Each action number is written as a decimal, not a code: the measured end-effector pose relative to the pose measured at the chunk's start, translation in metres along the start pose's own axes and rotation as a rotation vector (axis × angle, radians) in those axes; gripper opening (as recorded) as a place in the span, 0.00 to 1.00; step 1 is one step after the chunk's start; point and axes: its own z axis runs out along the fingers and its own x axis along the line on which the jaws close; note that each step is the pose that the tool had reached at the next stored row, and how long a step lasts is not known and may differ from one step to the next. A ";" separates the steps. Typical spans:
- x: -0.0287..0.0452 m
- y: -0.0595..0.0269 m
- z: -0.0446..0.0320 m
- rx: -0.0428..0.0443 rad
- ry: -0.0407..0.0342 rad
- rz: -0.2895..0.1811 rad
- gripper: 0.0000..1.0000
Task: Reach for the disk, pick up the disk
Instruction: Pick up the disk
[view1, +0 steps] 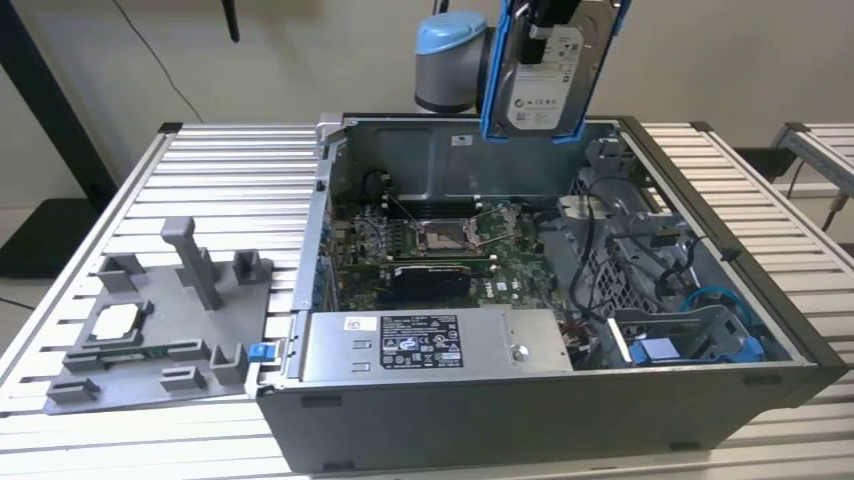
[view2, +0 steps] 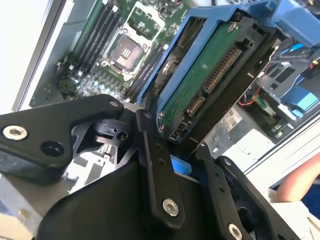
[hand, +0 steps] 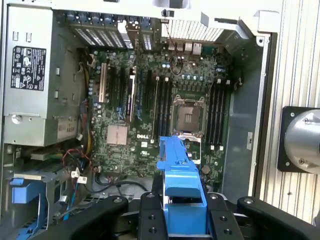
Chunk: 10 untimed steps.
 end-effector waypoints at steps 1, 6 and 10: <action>0.0002 -0.0034 -0.0001 0.0000 -0.0001 0.000 0.00; 0.0012 -0.0229 -0.0005 0.0000 -0.0001 0.000 0.00; 0.0027 -0.0413 -0.0011 -0.0053 -0.0003 0.000 0.00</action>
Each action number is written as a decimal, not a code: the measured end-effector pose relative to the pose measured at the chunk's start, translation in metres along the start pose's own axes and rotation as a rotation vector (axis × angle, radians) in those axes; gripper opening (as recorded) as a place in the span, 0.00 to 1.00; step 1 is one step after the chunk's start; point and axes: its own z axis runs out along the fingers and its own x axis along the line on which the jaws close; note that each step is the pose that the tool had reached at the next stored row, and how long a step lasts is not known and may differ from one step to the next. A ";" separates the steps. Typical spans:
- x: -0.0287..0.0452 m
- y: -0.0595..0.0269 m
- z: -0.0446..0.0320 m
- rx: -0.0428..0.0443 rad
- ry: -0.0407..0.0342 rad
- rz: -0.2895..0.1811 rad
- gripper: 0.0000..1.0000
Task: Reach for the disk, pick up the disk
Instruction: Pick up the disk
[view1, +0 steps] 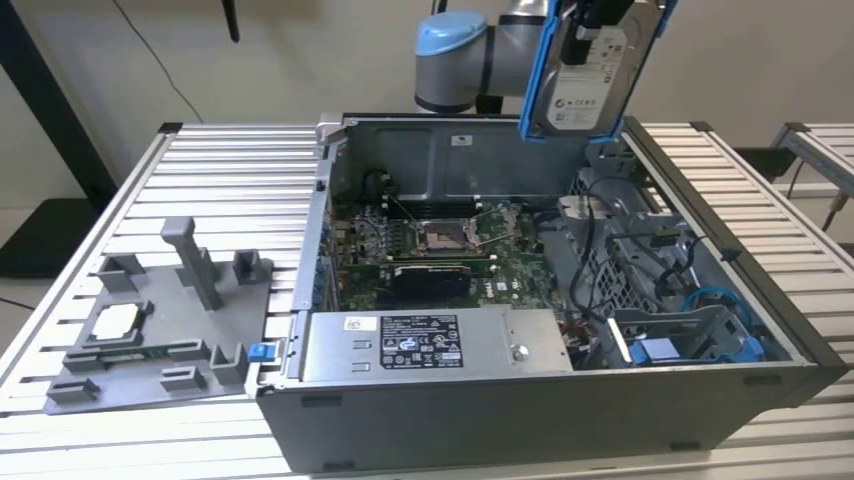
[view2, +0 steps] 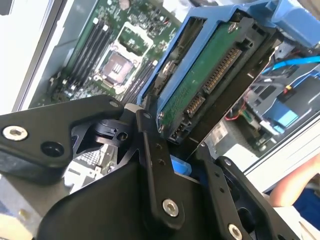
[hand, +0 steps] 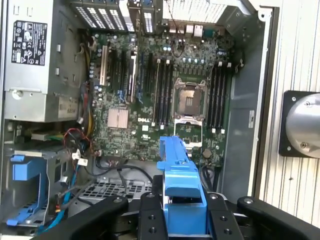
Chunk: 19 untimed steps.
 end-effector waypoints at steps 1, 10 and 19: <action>0.0004 -0.0042 -0.0001 -0.0014 -0.0001 0.000 0.00; 0.0018 -0.0217 -0.0007 -0.0069 -0.0005 0.000 0.00; 0.0034 -0.0232 -0.0008 -0.0077 -0.0005 0.000 0.00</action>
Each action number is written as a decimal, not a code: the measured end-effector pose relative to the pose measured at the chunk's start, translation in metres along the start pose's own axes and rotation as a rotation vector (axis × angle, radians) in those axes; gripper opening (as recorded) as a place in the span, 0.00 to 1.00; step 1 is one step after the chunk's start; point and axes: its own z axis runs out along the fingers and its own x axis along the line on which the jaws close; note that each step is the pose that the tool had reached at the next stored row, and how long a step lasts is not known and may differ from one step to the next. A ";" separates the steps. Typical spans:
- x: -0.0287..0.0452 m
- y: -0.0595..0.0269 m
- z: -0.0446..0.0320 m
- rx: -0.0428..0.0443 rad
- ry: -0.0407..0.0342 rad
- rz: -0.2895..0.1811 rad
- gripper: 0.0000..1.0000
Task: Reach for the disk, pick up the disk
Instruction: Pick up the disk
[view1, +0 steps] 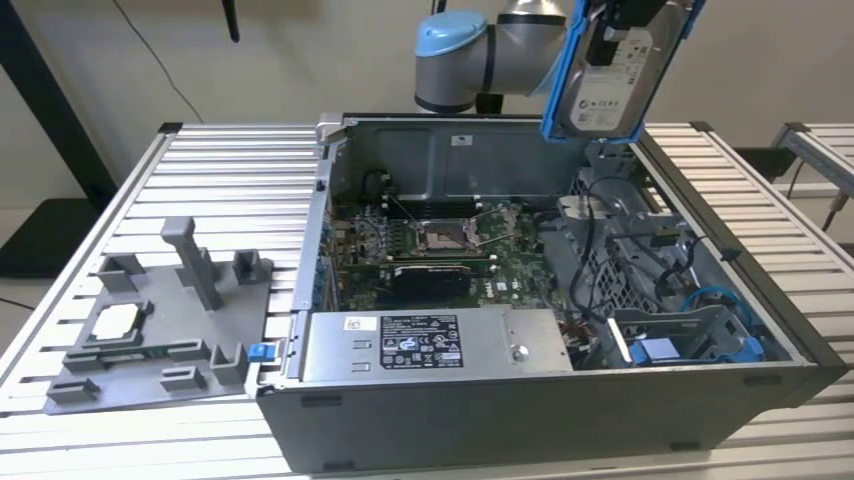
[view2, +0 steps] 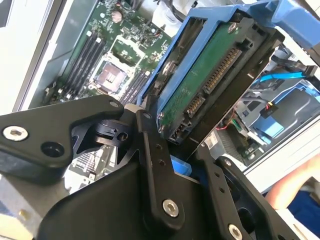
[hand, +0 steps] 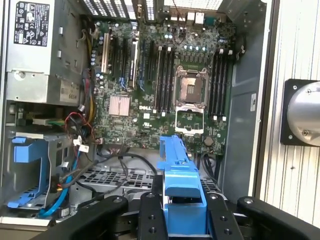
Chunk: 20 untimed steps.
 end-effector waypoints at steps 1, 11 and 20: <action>0.0007 0.0001 0.0000 -0.0004 0.0000 0.000 0.00; 0.0149 0.0003 -0.0003 -0.0084 -0.0005 0.000 0.00; 0.0328 0.0006 -0.0007 -0.0194 -0.0011 0.000 0.00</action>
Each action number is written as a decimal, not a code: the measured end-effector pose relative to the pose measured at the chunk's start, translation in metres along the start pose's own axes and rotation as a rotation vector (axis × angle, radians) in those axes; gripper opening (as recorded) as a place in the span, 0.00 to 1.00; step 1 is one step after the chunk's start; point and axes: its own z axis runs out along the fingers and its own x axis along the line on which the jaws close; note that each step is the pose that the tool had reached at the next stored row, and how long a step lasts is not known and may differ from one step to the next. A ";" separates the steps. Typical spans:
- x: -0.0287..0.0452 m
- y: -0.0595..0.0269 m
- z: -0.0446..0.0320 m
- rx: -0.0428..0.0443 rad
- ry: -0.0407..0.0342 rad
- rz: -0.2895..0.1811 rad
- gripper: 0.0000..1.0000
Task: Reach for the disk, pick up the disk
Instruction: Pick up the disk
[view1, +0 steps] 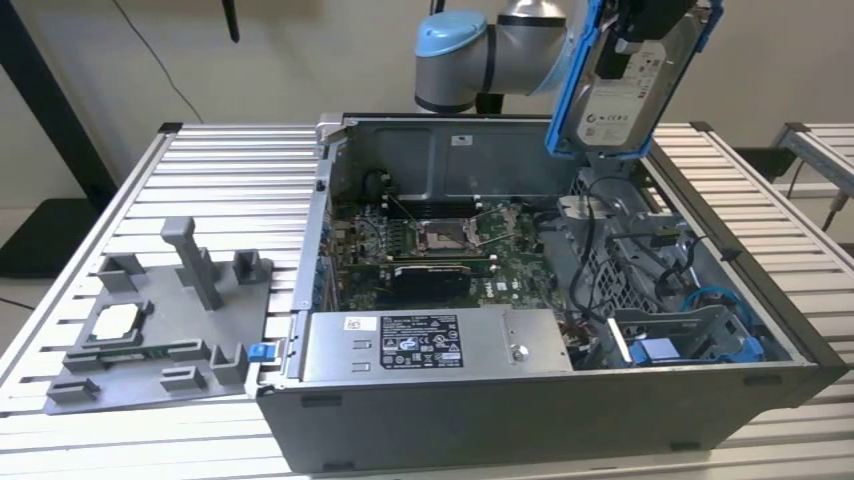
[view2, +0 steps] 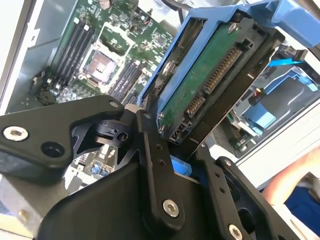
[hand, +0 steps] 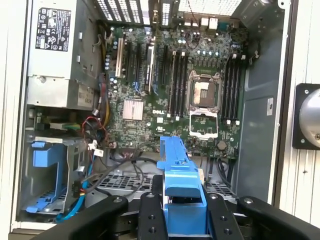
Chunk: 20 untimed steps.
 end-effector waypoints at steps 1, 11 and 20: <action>0.0023 0.0001 -0.0001 -0.0011 0.0000 0.000 0.00; 0.0254 0.0009 -0.0005 -0.0122 -0.0007 0.000 0.00; 0.0453 0.0017 -0.0009 -0.0221 -0.0012 0.000 0.00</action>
